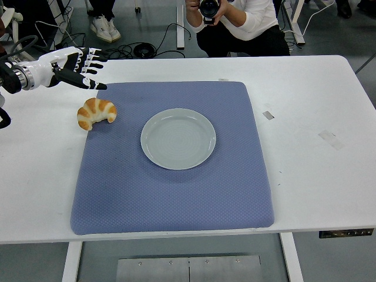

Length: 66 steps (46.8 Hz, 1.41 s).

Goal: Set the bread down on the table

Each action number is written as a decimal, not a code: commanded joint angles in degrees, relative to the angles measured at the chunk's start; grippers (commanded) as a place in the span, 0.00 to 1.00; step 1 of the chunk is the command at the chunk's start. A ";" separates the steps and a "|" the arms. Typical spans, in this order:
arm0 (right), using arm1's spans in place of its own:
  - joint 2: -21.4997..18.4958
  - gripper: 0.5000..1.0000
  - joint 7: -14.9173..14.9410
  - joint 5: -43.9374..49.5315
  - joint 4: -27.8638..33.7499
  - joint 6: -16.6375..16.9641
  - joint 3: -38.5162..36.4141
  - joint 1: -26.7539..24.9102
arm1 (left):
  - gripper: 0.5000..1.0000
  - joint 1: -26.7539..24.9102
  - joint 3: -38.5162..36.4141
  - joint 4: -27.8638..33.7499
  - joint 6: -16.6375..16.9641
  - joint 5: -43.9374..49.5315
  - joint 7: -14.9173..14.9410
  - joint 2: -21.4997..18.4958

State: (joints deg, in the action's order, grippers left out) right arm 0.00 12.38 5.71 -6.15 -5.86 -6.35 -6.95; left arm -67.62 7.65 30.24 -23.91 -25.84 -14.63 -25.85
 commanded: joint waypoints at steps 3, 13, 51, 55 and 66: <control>0.00 1.00 0.01 0.00 0.00 -0.03 0.03 0.01 | 0.93 0.29 2.99 -0.09 0.00 2.99 0.13 0.10; 0.00 1.00 0.01 0.00 0.00 -0.03 -0.06 0.01 | 0.93 0.20 5.53 -0.45 0.09 5.97 0.04 1.06; 0.00 1.00 0.01 0.00 0.00 -0.03 -0.06 0.01 | 0.94 -0.32 19.60 -6.25 0.80 15.03 0.30 3.70; 0.00 1.00 0.01 -0.08 -0.35 0.06 -0.06 -0.25 | 0.94 -0.32 19.34 -6.25 0.80 14.94 0.30 3.79; 0.00 1.00 0.01 0.00 -0.26 0.06 -0.06 0.10 | 0.94 0.29 18.99 -6.25 0.80 14.94 0.30 4.31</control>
State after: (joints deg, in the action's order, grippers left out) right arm 0.00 12.39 5.70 -6.20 -5.79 -6.44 -6.86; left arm -67.44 26.62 23.99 -23.11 -10.90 -14.33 -21.82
